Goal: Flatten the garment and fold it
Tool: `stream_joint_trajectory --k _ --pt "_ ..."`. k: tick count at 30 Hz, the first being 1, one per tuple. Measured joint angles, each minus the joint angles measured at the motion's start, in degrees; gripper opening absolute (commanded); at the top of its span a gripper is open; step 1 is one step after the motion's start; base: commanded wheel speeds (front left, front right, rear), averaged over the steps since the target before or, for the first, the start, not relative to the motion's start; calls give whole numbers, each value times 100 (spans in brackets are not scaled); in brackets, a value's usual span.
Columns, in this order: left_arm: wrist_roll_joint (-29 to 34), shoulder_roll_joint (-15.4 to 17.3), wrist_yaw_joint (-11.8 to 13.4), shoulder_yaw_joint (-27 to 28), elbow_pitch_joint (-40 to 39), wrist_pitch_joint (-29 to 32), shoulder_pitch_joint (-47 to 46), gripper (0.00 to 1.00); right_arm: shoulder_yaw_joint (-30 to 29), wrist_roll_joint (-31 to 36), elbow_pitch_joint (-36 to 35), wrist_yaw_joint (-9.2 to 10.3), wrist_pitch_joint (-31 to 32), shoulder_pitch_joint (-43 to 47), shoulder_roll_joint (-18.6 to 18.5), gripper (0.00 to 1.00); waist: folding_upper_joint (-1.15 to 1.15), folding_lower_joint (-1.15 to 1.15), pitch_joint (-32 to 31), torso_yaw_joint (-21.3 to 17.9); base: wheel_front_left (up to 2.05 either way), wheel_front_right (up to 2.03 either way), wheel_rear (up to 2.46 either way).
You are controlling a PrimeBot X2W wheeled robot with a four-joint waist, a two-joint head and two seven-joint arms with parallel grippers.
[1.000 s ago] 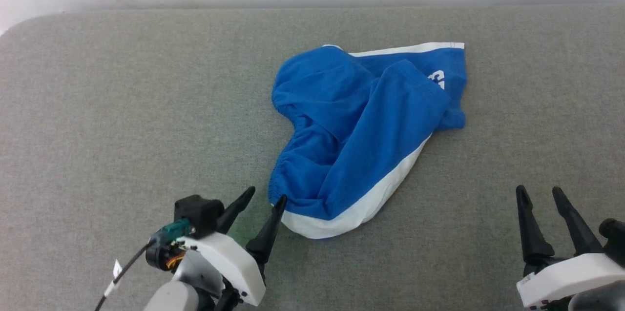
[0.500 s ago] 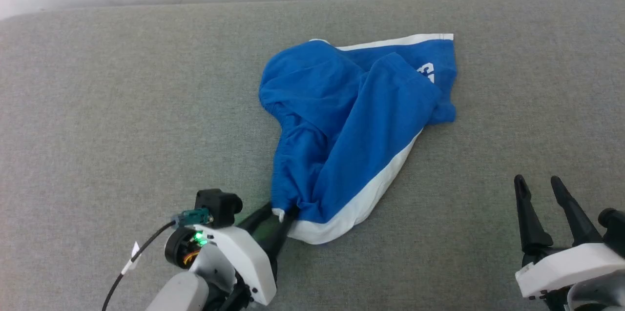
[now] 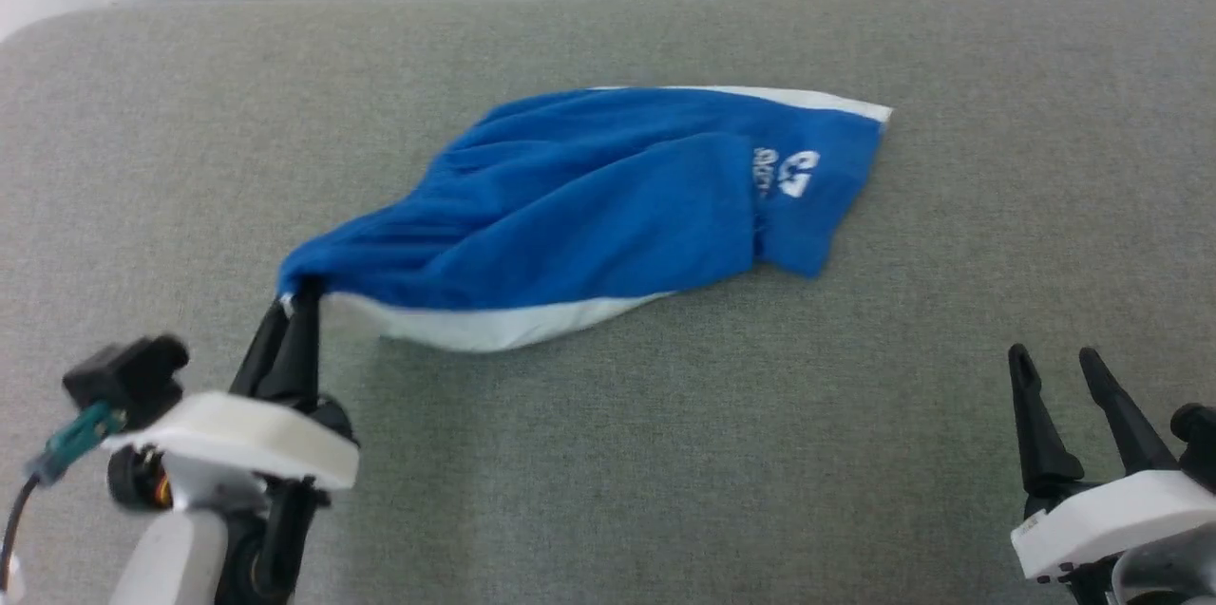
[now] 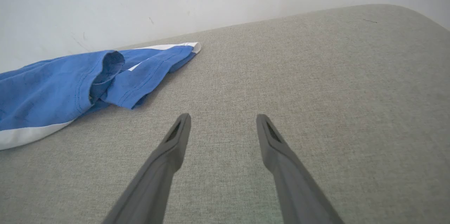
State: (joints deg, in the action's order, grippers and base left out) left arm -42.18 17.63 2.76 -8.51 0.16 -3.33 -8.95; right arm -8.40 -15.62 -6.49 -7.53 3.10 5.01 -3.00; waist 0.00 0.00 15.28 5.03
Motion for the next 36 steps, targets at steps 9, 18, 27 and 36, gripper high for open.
stream_joint_trajectory --k 9,18,27,36 --pt "43 -264 343 -202 147 47 568 100 112 0 68 0 97 -19 1 100 0 0 60 92 0 0 0" --pt "655 -90 515 -293 -744 -278 542 100 129 0 80 0 138 -21 -1 100 0 0 17 -15 0 0 0" --pt "1443 119 271 -1438 -1074 289 365 100 247 -52 167 0 88 -21 0 100 0 0 54 -195 0 0 0" --pt "2549 323 -112 -2432 364 583 -313 100 244 -51 179 0 81 -27 -1 100 0 0 117 -295 0 0 0"
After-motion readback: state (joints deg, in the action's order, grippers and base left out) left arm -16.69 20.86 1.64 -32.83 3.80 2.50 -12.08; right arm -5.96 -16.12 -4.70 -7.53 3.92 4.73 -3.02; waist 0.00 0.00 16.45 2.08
